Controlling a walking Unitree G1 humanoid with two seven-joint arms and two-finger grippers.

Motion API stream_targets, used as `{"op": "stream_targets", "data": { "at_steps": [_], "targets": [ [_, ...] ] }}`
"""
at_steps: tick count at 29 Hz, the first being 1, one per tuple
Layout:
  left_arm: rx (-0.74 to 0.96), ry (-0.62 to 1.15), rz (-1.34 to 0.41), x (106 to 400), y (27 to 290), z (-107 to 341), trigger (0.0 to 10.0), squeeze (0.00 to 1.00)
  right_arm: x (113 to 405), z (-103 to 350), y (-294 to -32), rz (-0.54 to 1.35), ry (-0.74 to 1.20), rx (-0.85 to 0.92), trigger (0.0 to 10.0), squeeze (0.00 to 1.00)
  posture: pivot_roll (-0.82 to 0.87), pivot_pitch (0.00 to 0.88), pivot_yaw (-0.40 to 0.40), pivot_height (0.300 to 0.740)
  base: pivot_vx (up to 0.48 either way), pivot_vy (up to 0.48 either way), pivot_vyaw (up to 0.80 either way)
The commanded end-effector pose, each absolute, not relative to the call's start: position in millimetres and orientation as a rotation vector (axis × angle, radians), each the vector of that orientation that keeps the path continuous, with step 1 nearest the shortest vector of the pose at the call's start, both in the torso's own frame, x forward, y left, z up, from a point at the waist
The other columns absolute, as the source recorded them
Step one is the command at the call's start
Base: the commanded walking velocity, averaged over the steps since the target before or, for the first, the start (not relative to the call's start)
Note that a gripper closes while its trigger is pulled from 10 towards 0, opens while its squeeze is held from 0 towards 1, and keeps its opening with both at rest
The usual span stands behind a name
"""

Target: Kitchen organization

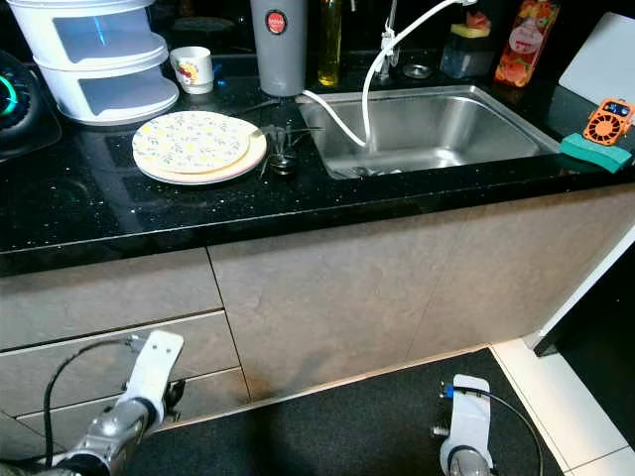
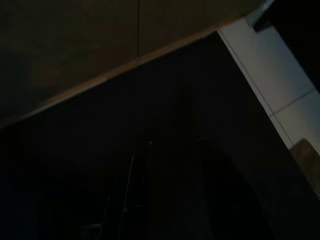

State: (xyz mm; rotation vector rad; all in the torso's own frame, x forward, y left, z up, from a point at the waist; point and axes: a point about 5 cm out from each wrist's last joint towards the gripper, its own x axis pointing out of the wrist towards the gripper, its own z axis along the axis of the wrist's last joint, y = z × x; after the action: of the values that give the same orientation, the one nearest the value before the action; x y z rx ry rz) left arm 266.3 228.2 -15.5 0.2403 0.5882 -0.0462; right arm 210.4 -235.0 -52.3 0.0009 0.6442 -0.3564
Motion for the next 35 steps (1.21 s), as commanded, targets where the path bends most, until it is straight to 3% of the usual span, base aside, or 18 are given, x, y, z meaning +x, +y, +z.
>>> {"op": "stream_targets", "data": {
  "at_steps": [1,10,17,23,28,35],
  "targets": [
    [0.250,0.576,-0.049,266.8,232.2,-13.1,10.0,0.00,209.6,-52.0,-235.3,-0.381,0.628,0.023,10.0,0.00,0.03,0.031,-0.002,0.740,0.000,0.000,0.00],
    [0.234,0.498,-0.106,267.3,215.9,-11.8,10.0,0.00,213.1,-43.9,-234.0,-0.370,0.513,0.039,10.0,0.00,0.02,0.043,0.001,0.740,0.000,0.000,0.00],
    [0.245,0.526,-0.095,250.6,220.0,-23.0,10.0,0.00,206.3,-47.8,-229.8,-0.353,0.518,0.028,10.0,0.00,0.02,0.048,0.000,0.740,0.000,0.000,0.00],
    [0.187,0.420,-0.067,241.7,224.3,-15.5,10.0,0.00,211.1,-37.8,-226.6,-0.346,0.411,0.063,10.0,0.00,0.01,0.050,-0.008,0.740,0.000,0.000,0.00],
    [0.219,0.384,-0.147,224.1,220.6,-14.3,10.0,0.00,211.9,-30.3,-220.2,-0.301,0.343,0.072,10.0,0.00,0.01,0.056,-0.014,0.740,0.000,0.000,0.00],
    [0.225,0.402,-0.132,238.4,215.3,-13.5,10.0,0.00,217.8,-30.9,-220.4,-0.299,0.366,0.053,10.0,0.00,0.00,0.049,-0.009,0.740,0.000,0.000,0.00]
  ]
}}
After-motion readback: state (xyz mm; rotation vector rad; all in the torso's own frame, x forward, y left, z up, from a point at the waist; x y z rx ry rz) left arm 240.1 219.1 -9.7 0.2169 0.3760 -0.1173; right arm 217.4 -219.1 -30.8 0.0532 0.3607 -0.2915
